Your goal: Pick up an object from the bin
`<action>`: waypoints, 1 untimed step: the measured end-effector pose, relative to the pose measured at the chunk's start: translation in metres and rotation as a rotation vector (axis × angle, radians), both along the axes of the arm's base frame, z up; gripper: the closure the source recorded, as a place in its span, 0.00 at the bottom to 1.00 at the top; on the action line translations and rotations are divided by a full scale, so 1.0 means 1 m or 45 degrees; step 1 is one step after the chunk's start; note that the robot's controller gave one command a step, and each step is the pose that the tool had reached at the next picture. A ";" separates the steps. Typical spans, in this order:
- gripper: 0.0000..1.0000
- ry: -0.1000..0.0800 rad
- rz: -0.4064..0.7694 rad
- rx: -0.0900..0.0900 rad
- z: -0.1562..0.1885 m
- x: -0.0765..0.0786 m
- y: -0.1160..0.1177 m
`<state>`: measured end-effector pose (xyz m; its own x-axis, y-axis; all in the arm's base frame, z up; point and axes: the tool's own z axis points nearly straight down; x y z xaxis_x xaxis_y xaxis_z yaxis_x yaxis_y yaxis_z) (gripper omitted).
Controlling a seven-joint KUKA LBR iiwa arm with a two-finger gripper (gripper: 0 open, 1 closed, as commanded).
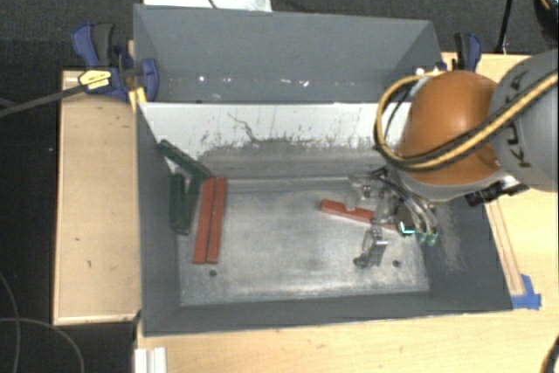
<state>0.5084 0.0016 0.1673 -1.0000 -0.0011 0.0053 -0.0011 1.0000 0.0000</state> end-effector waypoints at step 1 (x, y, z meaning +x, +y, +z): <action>0.00 -0.005 0.147 0.000 -0.098 0.045 -0.054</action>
Offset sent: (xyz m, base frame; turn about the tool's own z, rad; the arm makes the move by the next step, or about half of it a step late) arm 0.0446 -0.0520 -0.0952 -0.1187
